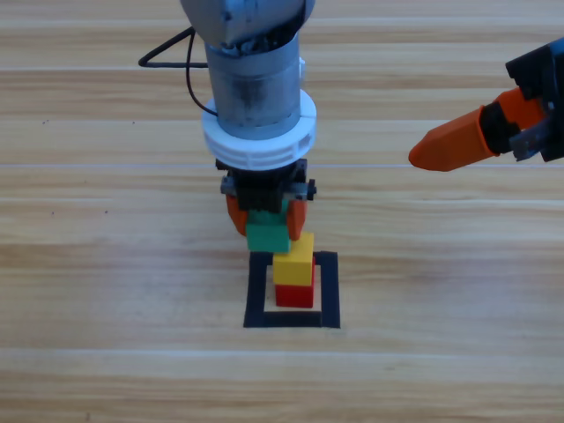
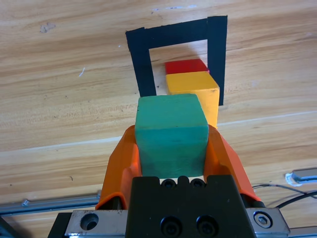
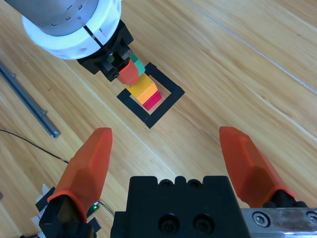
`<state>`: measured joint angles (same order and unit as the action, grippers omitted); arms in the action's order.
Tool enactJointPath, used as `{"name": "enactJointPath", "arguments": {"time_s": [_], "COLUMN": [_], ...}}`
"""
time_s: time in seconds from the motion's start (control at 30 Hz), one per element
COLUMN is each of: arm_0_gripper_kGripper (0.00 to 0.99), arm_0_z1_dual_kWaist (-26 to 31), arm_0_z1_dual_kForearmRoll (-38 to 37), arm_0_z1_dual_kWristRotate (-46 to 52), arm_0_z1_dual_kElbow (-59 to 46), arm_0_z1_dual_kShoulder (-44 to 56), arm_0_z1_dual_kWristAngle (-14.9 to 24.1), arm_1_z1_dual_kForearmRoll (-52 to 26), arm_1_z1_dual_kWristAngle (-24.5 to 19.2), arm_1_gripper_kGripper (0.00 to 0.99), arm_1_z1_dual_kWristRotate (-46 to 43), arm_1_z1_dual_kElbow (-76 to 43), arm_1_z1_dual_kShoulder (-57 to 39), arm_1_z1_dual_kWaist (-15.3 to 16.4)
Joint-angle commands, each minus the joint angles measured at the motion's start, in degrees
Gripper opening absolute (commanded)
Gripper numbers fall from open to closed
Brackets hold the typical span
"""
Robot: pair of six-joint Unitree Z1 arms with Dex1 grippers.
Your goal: Stack the blocks in the rectangular block: red at the bottom, yellow in the middle, green on top
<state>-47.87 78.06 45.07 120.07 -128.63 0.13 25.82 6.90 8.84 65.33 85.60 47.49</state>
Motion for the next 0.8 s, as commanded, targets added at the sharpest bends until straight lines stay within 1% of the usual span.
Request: {"name": "enactJointPath", "arguments": {"time_s": [0.03, 0.8], "arm_0_gripper_kGripper": [0.000, 0.000], "arm_0_z1_dual_kWaist": [-1.61, -2.75], "arm_0_z1_dual_kForearmRoll": [0.69, 1.66], "arm_0_z1_dual_kWristRotate": [0.01, 0.28], "arm_0_z1_dual_kElbow": [0.25, 4.12], "arm_0_z1_dual_kShoulder": [-3.47, -6.54], "arm_0_z1_dual_kWristAngle": [0.93, 1.19], "arm_1_z1_dual_kForearmRoll": [1.25, 1.25], "arm_1_z1_dual_kWristAngle": [0.57, 0.74], "arm_1_gripper_kGripper": [0.956, 0.957], "arm_1_z1_dual_kWristRotate": [-0.31, -0.31], "arm_1_z1_dual_kElbow": [-2.05, -2.14], "arm_1_z1_dual_kShoulder": [0.01, -0.17], "arm_1_z1_dual_kWaist": [-1.79, -1.79]}}
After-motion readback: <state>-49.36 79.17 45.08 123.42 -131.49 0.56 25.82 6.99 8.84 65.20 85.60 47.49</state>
